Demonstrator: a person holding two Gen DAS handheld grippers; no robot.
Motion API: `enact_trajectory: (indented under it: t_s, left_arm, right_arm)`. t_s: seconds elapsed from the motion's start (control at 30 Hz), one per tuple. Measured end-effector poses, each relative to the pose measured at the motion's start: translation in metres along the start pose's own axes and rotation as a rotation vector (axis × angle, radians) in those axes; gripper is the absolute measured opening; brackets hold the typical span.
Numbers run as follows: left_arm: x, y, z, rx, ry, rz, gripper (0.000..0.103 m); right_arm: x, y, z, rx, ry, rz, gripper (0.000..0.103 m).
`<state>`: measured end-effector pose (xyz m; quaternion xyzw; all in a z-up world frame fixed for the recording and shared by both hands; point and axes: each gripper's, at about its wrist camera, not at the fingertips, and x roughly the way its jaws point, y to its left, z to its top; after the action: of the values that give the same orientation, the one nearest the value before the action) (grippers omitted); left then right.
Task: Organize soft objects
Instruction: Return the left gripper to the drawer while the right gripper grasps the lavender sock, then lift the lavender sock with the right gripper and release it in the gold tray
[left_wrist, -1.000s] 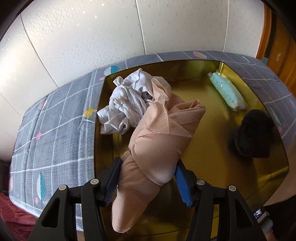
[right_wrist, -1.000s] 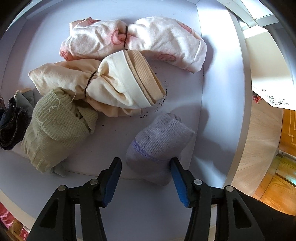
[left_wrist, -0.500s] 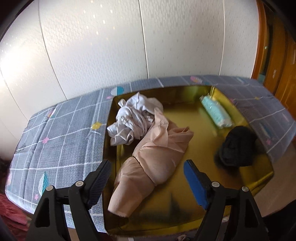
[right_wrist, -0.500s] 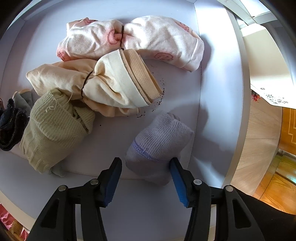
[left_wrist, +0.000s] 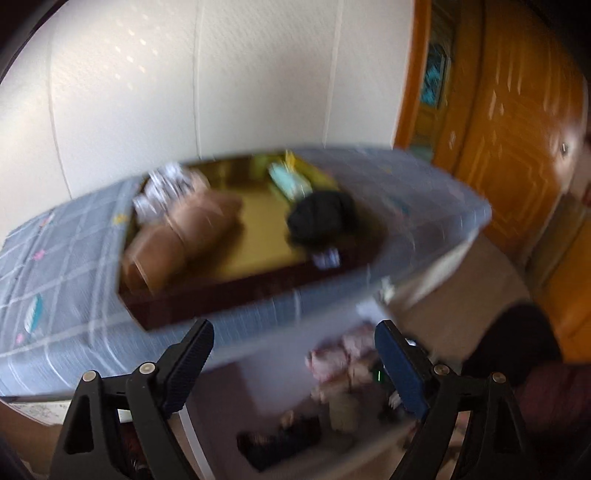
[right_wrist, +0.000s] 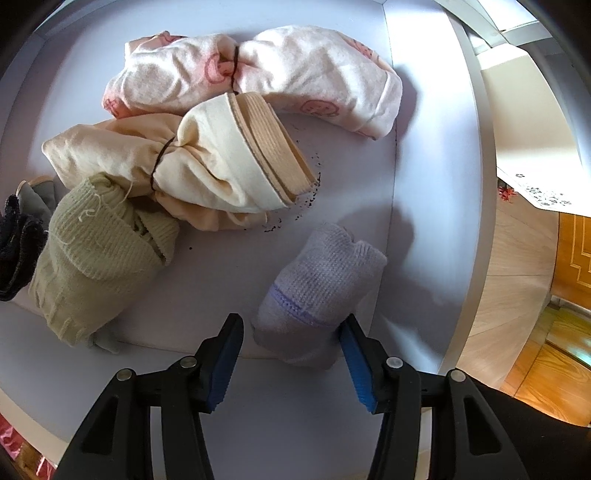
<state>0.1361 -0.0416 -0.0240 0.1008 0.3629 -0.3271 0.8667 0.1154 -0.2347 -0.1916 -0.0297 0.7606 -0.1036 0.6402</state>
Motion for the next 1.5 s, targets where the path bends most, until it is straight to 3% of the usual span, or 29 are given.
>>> enact_trajectory:
  t_s: [0.3,0.6,0.8,0.9,0.97,1.07,1.3,1.5]
  left_arm:
    - [0.113,-0.013,-0.094,0.065,0.472,0.045,0.089]
    - [0.182,-0.003,-0.140,0.045,0.727,0.087,0.089]
    - [0.215,0.006,-0.156,-0.048,0.779,0.138,0.089]
    - [0.221,0.012,-0.164,-0.143,0.779,0.130,0.081]
    - [0.223,0.013,-0.172,-0.182,0.780,0.134,0.077]
    - [0.224,0.009,-0.182,-0.151,0.774,0.166,0.071]
    - [0.217,0.008,-0.186,-0.175,0.762,0.159,0.073]
    - [0.208,0.025,-0.192,-0.275,0.751,0.126,0.078]
  right_arm:
    - [0.014,-0.008,-0.004,-0.005,0.013,-0.025,0.055]
    - [0.021,-0.008,-0.006,-0.001,0.016,-0.030,0.055]
    - [0.026,-0.013,-0.006,0.013,0.011,-0.023,0.055]
    - [0.028,-0.016,-0.005,0.028,0.002,-0.016,0.054]
    - [0.030,-0.017,-0.004,0.026,-0.003,-0.032,0.048]
    - [0.031,-0.021,0.000,0.030,-0.018,-0.051,0.035]
    - [0.032,-0.035,0.000,0.055,-0.028,-0.028,0.033]
    - [0.038,-0.048,0.002,0.076,-0.027,-0.009,0.033]
